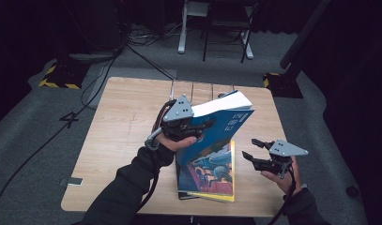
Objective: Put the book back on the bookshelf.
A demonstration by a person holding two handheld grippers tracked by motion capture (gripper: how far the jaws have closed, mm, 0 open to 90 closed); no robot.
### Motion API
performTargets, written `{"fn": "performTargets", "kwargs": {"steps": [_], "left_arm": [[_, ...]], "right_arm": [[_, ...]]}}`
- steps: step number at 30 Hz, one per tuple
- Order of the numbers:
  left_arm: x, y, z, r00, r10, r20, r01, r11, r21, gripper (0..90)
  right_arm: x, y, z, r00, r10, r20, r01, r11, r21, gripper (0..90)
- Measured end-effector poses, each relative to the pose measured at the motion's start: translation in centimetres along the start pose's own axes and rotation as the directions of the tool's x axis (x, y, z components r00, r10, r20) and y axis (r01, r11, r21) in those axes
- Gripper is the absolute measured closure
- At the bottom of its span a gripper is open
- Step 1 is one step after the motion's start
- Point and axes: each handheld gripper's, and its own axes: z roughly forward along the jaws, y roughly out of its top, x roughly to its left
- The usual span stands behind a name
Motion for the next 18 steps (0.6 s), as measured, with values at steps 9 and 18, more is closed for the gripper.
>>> {"fn": "performTargets", "kwargs": {"steps": [9,18], "left_arm": [[2.7,0.5,-2.0,0.9935,-0.042,-0.106,0.042,0.9991,0.001,60.5],[5.2,0.3,-4.2,0.9682,-0.045,-0.246,0.055,0.9979,0.033,60.5]], "right_arm": [[0.2,-0.3,0.5,0.9996,-0.022,0.016,0.021,0.999,0.044,37.3],[0.3,-0.5,1.1,0.9994,-0.03,0.014,0.029,0.997,0.076,35.8]]}}
